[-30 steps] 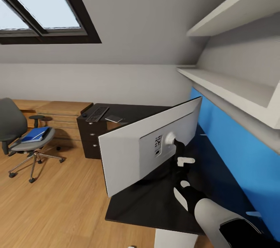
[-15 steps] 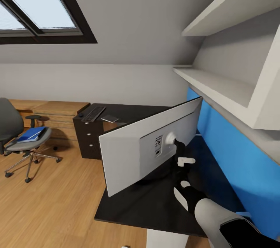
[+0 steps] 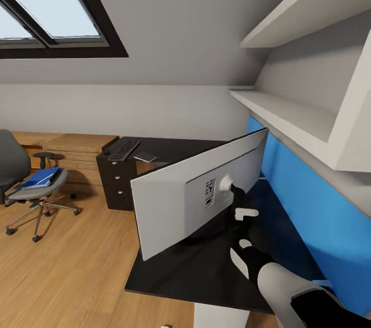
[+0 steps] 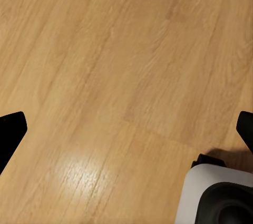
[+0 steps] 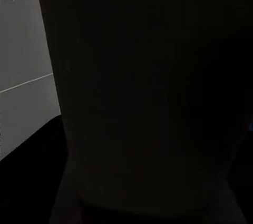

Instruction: In the bedroom, organize the workspace by keeping the computer under the desk, ensuring the monitor is on the desk, placing the keyboard on the desk next to the monitor, placing the mouse on the desk next to the keyboard, moving the folder from the swivel chair onto the desk next to the mouse, stacking the notebook on top of the folder with the pen on top of the notebook, and positioning the swivel chair next to the desk.

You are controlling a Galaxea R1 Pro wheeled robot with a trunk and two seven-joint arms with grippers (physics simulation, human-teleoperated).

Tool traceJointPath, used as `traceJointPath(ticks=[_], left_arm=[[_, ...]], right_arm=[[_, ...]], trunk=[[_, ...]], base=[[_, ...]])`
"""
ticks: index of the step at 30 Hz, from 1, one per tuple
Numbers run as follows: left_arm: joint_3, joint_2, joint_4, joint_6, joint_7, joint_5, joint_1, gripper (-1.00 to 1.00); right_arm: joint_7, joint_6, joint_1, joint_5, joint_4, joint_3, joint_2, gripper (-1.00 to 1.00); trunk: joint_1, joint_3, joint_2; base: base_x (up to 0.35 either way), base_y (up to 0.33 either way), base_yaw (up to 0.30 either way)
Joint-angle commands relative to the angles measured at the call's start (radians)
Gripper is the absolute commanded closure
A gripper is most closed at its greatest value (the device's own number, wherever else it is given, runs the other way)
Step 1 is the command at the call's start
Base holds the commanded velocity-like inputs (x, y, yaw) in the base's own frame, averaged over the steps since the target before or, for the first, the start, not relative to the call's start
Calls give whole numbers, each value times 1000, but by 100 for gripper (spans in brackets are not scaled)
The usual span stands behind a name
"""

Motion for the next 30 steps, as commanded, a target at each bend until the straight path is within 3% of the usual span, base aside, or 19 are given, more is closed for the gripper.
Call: traceJointPath(ticks=[1,18,30], left_arm=[[-9,0,-3,0,6,4,1,-100],[-9,0,-3,0,6,4,1,-100],[-9,0,-3,0,6,4,1,-100]], right_arm=[[-5,-7,-1,-11,0,9,-1,100],[-4,-7,-1,-11,-1,9,-1,100],[-5,-4,-1,-11,-4,10,0,100]], trunk=[[0,-1,-1],[0,7,-1],[0,8,-1]], base=[[0,0,-132],[0,0,-203],[0,0,-32]])
